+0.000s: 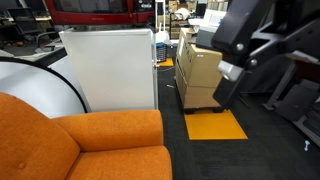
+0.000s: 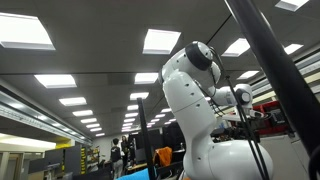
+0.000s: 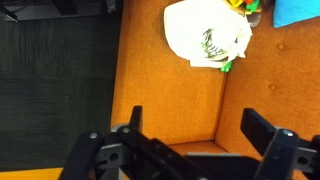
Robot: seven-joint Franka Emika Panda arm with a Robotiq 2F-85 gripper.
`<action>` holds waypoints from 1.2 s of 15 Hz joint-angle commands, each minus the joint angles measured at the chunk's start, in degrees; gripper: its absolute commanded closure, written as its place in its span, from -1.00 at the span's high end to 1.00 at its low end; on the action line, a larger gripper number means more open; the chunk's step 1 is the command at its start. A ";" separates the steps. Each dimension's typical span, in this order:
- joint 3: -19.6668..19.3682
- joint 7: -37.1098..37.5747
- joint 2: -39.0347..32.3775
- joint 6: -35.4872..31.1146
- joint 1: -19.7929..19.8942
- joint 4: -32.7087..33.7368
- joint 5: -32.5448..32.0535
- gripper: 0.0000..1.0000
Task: Reach out for something
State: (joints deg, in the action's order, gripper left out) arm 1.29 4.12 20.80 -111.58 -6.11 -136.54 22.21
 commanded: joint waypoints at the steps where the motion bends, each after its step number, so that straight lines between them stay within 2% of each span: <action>1: 1.31 1.45 0.42 -3.35 1.17 -0.87 -1.60 1.00; 9: 0.34 -0.75 0.03 0.28 0.30 -0.28 0.24 1.00; 12: -0.45 -4.99 -0.25 3.30 -0.50 0.18 1.88 1.00; 13: 0.56 -2.37 -0.02 1.77 0.26 -0.05 0.50 1.00; 18: 0.49 -3.71 -0.02 2.21 0.17 -0.05 0.73 1.00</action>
State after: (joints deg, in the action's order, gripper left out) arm 1.28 0.55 20.79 -109.54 -6.53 -136.68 22.79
